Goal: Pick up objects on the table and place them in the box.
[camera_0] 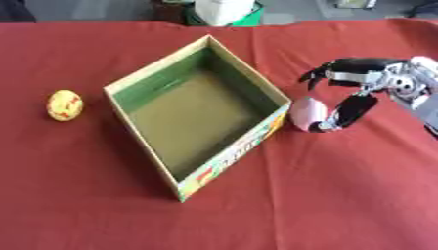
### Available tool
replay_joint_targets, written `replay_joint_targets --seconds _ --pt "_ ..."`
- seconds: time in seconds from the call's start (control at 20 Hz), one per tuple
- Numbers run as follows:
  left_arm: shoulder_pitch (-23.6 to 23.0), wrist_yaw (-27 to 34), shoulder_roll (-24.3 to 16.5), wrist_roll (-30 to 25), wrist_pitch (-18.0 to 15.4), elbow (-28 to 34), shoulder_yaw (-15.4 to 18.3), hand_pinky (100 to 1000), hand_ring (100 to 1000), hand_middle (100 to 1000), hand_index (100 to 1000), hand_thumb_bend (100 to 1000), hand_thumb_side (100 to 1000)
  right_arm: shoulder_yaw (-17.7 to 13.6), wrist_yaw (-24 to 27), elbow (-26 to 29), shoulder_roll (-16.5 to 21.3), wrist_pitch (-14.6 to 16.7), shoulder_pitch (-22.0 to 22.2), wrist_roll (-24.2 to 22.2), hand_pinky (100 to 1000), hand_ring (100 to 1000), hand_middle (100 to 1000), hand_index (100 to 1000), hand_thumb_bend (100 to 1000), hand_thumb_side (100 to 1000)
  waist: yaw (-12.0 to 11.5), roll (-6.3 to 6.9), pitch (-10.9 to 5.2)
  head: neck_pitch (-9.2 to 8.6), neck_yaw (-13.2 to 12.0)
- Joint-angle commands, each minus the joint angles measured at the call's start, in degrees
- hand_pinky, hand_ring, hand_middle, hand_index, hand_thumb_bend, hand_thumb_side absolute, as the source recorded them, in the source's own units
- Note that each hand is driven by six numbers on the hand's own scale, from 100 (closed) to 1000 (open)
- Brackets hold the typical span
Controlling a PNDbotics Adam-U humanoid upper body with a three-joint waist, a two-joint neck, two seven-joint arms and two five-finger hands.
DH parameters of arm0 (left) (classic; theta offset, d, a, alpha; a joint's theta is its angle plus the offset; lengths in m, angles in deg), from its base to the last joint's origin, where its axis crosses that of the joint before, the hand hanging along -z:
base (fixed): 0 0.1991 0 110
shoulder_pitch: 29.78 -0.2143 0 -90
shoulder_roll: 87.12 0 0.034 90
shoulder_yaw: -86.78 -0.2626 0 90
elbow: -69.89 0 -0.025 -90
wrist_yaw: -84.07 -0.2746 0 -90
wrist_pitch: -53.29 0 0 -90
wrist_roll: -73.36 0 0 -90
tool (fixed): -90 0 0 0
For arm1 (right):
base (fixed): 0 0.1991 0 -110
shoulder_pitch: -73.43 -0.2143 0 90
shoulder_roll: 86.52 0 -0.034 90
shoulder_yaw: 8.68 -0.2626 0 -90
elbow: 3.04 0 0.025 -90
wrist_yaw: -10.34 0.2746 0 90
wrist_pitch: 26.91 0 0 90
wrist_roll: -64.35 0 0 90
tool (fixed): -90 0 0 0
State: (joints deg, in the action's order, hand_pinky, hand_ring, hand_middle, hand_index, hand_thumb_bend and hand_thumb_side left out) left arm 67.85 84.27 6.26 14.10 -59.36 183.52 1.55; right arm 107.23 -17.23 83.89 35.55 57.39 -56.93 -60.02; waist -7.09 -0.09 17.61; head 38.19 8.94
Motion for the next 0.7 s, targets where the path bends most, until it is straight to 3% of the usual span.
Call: replay_joint_targets --seconds 0.05,0.2,0.45,0.7 --pt "0.46 0.01 -0.51 -0.24 0.10 0.96 0.10 649 647 740 775 100 924 -0.27 -0.67 0.04 0.96 0.49 -0.72 -0.26 811 907 768 931 486 356 0.03 0.00 -0.84 -0.42 0.09" --pt "0.52 0.10 -0.46 -0.26 0.17 0.96 0.08 649 647 741 775 100 924 -0.22 -0.55 0.36 0.95 0.61 -0.65 -0.46 808 884 746 901 488 357 0.04 -0.06 -0.78 -0.40 0.14" --pt "0.61 0.21 -0.32 -0.35 0.25 0.96 0.02 649 646 741 775 100 926 -0.14 -0.62 0.38 0.73 0.21 -0.66 0.73 792 839 600 770 494 352 0.00 -0.09 -0.69 -0.56 0.23" --pt "0.62 0.29 -0.09 -0.45 0.35 0.96 -0.04 649 646 741 775 100 927 0.32 -1.30 -1.49 -0.11 0.18 -0.92 1.89 781 821 564 747 481 348 -0.05 -0.07 -0.58 -0.56 0.32"
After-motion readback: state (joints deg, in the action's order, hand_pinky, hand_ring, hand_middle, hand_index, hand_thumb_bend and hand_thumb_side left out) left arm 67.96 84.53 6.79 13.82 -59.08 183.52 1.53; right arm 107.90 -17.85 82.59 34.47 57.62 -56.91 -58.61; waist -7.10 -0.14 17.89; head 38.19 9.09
